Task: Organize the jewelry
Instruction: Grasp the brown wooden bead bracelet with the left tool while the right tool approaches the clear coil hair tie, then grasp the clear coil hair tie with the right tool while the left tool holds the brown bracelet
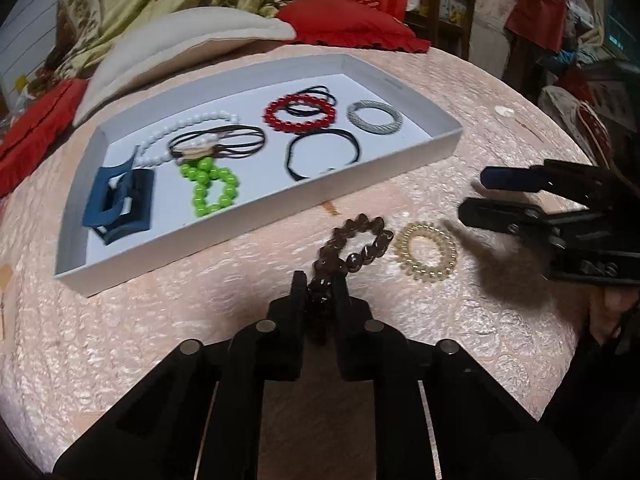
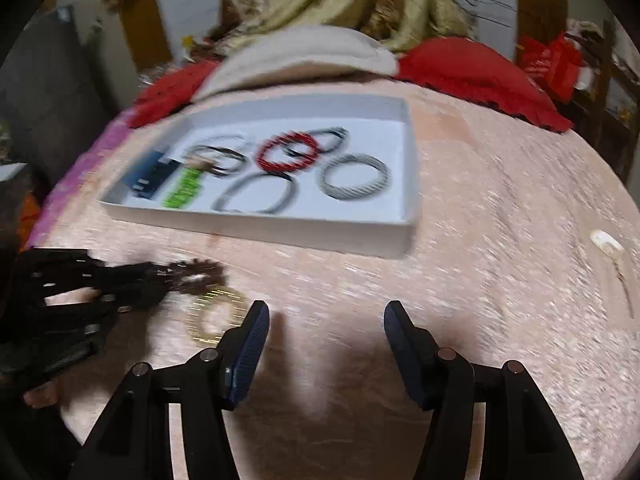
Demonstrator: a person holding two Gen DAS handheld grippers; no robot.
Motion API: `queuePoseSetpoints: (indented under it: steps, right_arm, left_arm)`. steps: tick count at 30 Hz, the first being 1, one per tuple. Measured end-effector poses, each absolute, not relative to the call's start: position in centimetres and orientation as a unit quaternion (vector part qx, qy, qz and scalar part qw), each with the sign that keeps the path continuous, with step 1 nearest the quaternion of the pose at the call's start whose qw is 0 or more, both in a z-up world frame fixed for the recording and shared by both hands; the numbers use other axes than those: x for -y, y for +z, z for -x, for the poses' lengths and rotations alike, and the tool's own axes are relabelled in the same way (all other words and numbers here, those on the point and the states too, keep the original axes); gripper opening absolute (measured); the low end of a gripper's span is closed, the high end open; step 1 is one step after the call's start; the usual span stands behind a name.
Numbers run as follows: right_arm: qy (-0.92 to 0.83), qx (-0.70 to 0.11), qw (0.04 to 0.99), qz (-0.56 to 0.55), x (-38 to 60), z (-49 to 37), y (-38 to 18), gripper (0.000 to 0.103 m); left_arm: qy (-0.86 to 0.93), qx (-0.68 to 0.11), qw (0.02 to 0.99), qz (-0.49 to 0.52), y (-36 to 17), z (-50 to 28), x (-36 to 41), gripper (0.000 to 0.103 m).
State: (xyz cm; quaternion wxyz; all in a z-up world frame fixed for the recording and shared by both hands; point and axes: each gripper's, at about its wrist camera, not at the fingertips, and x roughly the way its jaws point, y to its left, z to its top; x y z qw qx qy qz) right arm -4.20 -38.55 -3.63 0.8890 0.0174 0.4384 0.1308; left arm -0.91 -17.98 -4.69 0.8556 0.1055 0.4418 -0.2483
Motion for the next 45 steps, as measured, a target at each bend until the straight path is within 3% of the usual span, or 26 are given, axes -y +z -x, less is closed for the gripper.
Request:
queuePoseSetpoints:
  steps: [15,19,27,31,45]
  right_arm:
    - [0.197,-0.428,0.882,0.005,35.0,4.6,-3.8,0.054]
    - [0.191,-0.443,0.876,0.011,34.7,3.9,-4.4,0.037]
    - [0.194,-0.436,0.875,0.079,33.0,4.2,-4.8,0.026]
    - [0.205,-0.435,0.872,0.093,32.6,4.5,-4.8,0.012]
    - [0.209,-0.397,0.894,0.006,34.7,4.8,-2.7,0.009]
  left_arm:
    - [-0.201,-0.438,0.874,-0.059,-3.5,-0.3,15.5,0.008]
    - [-0.203,-0.442,0.872,-0.061,-3.7,-0.2,15.6,0.008]
    - [-0.200,-0.446,0.870,-0.063,-3.8,-0.1,15.5,0.008]
    - [-0.197,-0.449,0.869,-0.067,-4.1,-0.1,15.6,0.008]
    - [-0.184,-0.449,0.873,-0.059,-4.3,-0.5,15.2,0.008]
